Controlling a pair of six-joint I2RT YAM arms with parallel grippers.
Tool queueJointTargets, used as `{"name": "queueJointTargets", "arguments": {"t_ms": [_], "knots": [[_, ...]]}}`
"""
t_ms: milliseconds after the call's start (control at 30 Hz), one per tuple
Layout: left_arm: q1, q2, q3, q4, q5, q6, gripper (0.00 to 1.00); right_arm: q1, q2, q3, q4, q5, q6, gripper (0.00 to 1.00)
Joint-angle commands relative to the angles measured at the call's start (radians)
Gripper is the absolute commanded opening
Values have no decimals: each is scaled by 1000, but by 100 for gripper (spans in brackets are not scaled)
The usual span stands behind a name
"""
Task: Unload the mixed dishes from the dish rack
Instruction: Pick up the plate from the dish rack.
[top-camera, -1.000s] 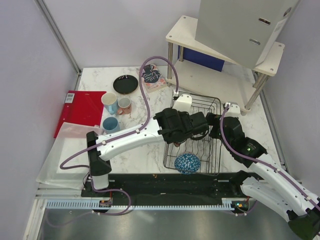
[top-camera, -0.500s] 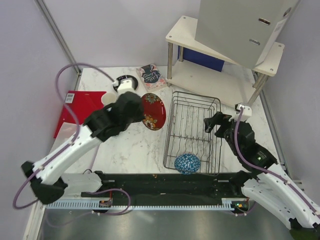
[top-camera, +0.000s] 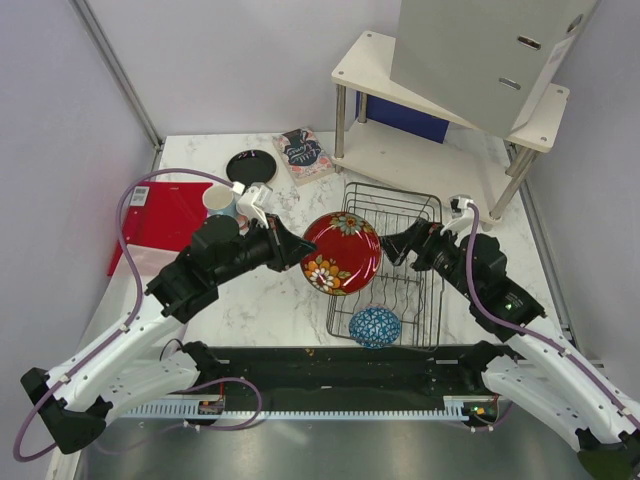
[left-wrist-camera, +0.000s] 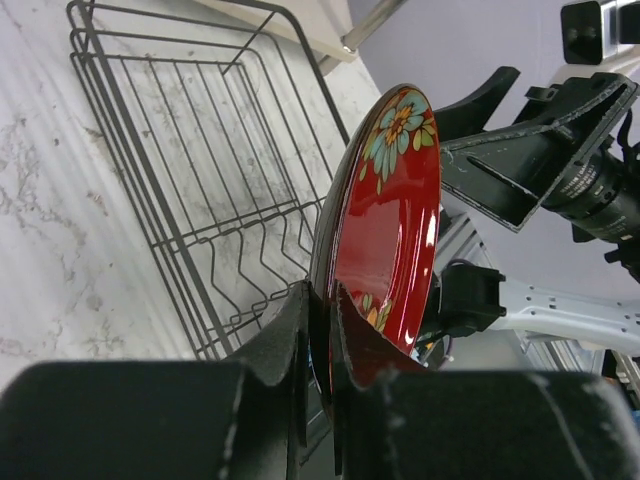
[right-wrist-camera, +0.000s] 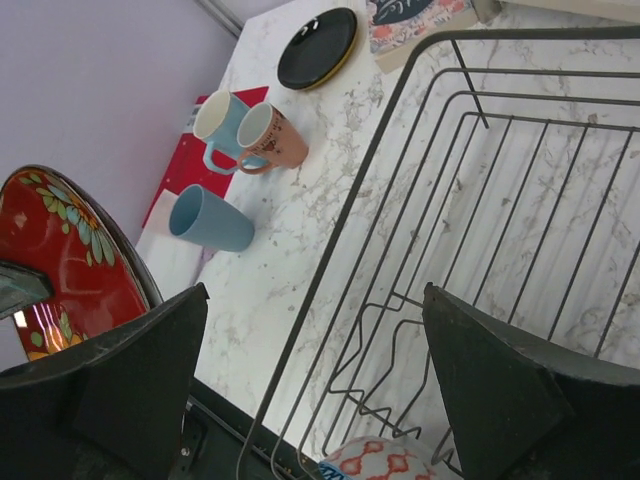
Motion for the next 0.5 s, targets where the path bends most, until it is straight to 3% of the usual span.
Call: {"name": "queueJointTargets", "arguments": {"t_ms": [0, 167, 333, 467], "knots": [[1, -16, -5, 190, 84, -17, 2, 3, -9, 36, 149, -138, 56, 96], [1, -7, -13, 195, 76, -19, 2, 3, -10, 30, 166, -168, 64, 95], [2, -8, -11, 178, 38, -13, 2, 3, -125, 18, 87, 103, 59, 92], [2, -4, -11, 166, 23, -5, 2, 3, -228, 18, 49, 181, 21, 92]]}}
